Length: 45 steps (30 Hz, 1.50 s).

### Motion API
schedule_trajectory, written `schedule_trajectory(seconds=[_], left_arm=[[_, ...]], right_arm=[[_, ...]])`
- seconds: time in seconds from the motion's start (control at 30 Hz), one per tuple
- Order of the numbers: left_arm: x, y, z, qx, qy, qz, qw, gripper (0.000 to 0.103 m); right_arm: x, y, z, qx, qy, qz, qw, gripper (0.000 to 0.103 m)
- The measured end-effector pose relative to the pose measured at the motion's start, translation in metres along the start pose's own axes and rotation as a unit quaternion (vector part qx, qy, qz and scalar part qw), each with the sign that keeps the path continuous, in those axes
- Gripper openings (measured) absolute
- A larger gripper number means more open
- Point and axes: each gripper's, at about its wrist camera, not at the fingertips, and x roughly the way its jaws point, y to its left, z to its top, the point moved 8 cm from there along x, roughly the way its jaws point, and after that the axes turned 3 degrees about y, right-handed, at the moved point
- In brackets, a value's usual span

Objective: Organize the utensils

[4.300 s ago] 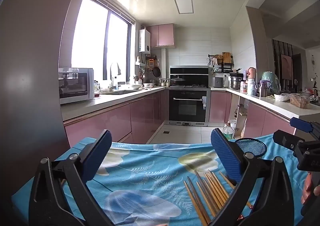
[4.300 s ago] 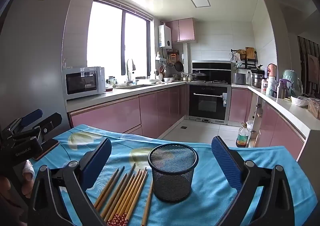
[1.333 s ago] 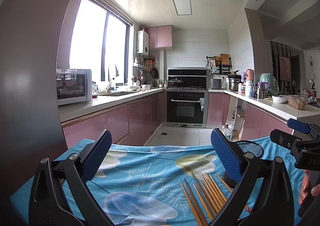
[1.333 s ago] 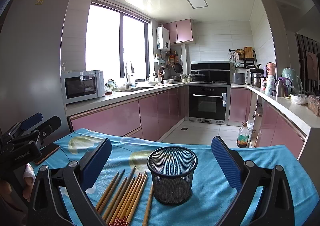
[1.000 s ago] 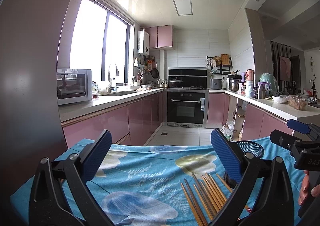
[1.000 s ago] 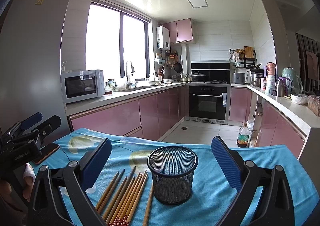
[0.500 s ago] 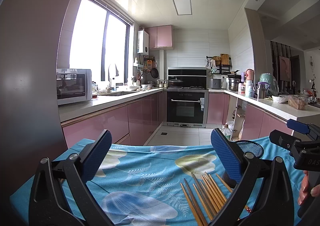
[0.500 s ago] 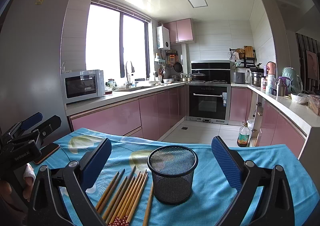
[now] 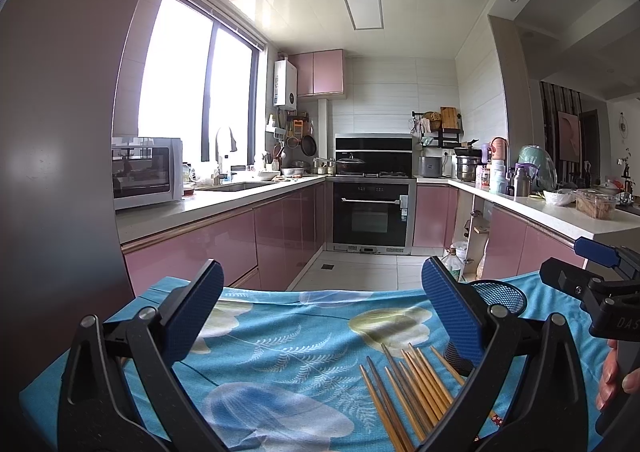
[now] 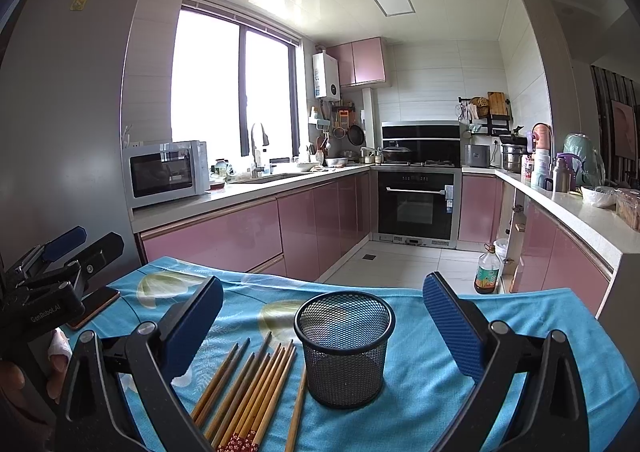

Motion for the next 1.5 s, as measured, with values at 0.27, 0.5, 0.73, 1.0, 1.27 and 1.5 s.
schedule_trajectory(seconds=[0.27,0.5,0.73,1.0,1.27,1.5], left_arm=[[0.001,0.001,-0.001,0.000,0.001,-0.002,1.0000,0.098],[0.005,0.000,-0.005,-0.001,0.008,-0.009,0.9999,0.098],[0.023,0.002,-0.022,0.001,0.064,-0.033,0.9974,0.098],[0.057,-0.005,-0.069,0.035,0.187,-0.062,0.9798,0.097],[0.085,-0.012,-0.126,0.048,0.303,-0.085,0.9480,0.080],[0.099,-0.023,-0.157,0.053,0.353,-0.101,0.9286,0.075]], right_arm=[[0.000,0.000,0.000,0.000,0.000,0.000,1.000,0.097],[-0.001,0.000,-0.002,0.003,0.010,0.011,1.000,0.097],[0.002,0.008,-0.015,0.001,0.058,0.055,0.997,0.097],[0.017,0.025,-0.063,-0.041,0.163,0.084,0.982,0.077],[0.050,0.032,-0.106,-0.038,0.259,0.086,0.961,0.061],[0.068,0.029,-0.124,-0.029,0.298,0.080,0.951,0.052]])
